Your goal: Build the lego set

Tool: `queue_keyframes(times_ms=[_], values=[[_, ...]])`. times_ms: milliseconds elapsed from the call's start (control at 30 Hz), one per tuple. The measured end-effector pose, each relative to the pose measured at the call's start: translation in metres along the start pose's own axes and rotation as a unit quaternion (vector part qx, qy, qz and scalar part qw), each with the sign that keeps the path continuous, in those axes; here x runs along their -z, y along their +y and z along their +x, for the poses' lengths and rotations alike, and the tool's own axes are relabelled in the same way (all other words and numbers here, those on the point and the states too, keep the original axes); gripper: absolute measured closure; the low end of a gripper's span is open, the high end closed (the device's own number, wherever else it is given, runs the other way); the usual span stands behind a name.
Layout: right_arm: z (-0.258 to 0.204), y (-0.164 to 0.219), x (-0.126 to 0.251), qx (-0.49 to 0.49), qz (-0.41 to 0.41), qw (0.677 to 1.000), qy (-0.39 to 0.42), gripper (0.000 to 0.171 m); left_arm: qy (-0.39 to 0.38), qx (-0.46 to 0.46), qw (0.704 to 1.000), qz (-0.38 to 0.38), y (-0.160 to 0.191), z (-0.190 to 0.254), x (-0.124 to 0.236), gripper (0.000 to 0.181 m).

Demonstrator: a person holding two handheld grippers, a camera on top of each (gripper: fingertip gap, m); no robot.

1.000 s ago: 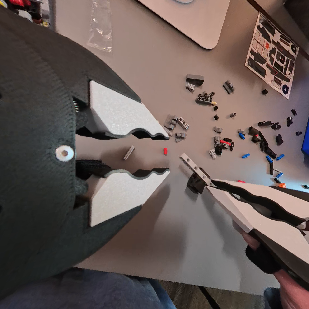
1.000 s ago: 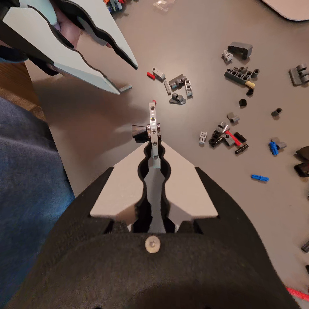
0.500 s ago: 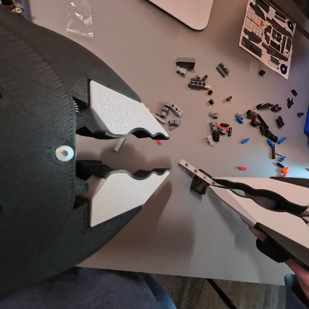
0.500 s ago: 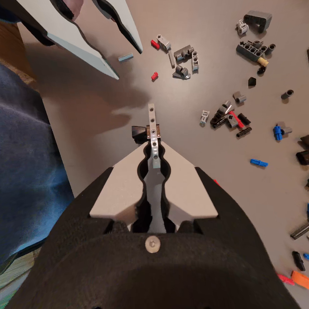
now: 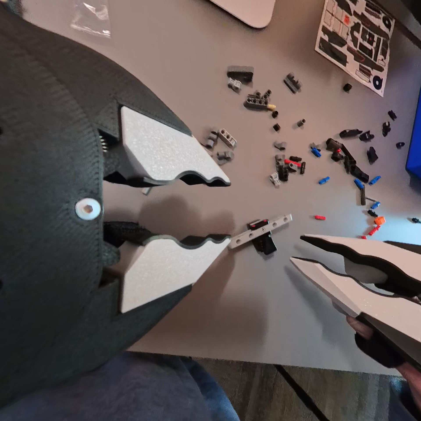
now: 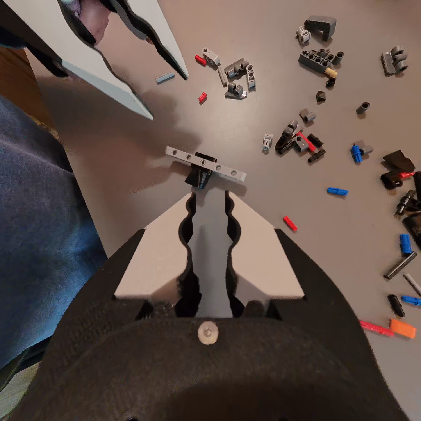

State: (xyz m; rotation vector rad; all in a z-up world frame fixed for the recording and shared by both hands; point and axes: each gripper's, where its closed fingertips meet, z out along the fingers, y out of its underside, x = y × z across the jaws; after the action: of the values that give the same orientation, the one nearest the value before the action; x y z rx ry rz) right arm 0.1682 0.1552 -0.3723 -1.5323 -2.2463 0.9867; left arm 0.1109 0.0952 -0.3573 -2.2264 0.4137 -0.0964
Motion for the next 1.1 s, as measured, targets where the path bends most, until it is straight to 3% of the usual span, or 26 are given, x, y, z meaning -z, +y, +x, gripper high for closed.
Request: queue_keyframes(times_ms=[33, 267, 633, 767, 1100], values=[[-0.001, 0.0, 0.001, 0.002, 0.002, 1.0, 0.0, 0.149, 0.005, 0.001, 1.0, -0.003, -0.002, 0.004, -0.004, 0.141], [-0.011, -0.001, -0.005, -0.004, 0.011, 1.0, -0.01, 0.148, 0.038, 0.048, 0.997, -0.055, 0.004, 0.032, -0.037, 0.137], [-0.02, -0.012, -0.025, -0.021, 0.02, 0.999, -0.034, 0.157, -0.011, 0.03, 0.995, -0.091, 0.015, 0.025, -0.049, 0.162], [-0.022, -0.015, -0.02, -0.024, 0.032, 0.998, -0.049, 0.157, -0.02, 0.019, 0.995, -0.092, 0.016, 0.019, -0.049, 0.174], [-0.004, -0.011, 0.014, -0.042, 0.079, 0.995, -0.032, 0.146, 0.019, 0.05, 0.996, -0.068, 0.005, 0.015, -0.046, 0.175]])
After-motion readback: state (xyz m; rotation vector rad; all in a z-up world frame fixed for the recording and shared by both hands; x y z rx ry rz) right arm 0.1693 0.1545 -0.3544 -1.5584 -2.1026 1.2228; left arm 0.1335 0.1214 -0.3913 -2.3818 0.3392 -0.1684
